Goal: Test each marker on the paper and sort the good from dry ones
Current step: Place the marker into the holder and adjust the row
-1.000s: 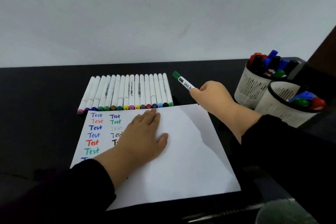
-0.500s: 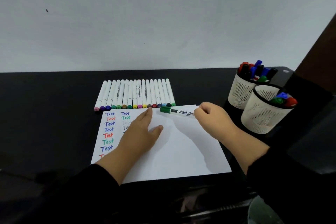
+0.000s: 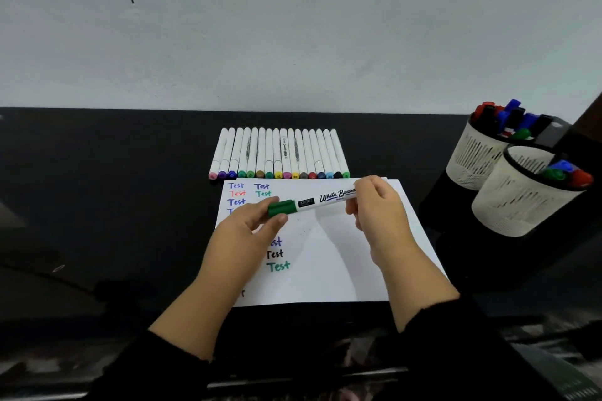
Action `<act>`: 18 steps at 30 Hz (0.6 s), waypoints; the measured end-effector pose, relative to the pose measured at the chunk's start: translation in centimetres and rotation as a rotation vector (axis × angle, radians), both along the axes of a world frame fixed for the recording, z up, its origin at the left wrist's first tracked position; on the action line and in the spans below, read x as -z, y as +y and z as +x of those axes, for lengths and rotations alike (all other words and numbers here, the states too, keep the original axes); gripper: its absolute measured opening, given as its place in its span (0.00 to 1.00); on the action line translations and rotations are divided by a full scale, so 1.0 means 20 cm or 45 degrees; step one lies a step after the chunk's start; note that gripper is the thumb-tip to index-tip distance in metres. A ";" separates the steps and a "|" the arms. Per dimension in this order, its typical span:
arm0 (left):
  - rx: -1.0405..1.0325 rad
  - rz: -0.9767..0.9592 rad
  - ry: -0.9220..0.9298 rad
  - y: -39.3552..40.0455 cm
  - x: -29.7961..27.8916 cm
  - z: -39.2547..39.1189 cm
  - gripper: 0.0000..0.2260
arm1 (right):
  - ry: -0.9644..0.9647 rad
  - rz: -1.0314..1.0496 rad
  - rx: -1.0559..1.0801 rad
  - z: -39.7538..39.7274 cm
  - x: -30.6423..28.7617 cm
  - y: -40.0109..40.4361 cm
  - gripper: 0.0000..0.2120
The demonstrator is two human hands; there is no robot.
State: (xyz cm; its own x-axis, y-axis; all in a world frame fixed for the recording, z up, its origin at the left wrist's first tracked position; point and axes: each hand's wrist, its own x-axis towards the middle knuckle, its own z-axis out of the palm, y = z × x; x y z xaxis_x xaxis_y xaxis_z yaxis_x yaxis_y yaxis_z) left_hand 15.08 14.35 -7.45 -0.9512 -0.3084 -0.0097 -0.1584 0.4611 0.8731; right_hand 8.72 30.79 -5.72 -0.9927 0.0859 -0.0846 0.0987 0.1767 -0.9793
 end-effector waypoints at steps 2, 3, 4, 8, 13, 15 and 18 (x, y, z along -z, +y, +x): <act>-0.028 0.092 -0.009 -0.01 0.00 0.01 0.09 | -0.078 -0.120 0.060 0.00 0.02 -0.05 0.09; -0.032 0.124 -0.018 -0.02 -0.01 0.02 0.07 | -0.118 -0.183 0.076 0.00 0.03 -0.07 0.09; -0.028 0.147 -0.028 -0.02 -0.01 0.02 0.06 | -0.151 -0.248 0.080 0.01 0.04 -0.09 0.09; -0.025 0.218 -0.046 -0.06 -0.02 0.02 0.07 | -0.253 -0.515 0.040 0.03 0.08 -0.14 0.08; -0.003 0.197 -0.135 -0.10 -0.01 0.02 0.08 | -0.385 -0.839 -0.101 0.03 0.10 -0.19 0.09; 0.013 0.190 -0.153 -0.09 0.00 0.03 0.08 | -0.360 -0.800 -0.155 0.03 0.11 -0.21 0.09; 0.052 0.149 -0.135 -0.07 0.02 0.04 0.08 | -0.333 -0.762 -0.224 0.04 0.13 -0.24 0.08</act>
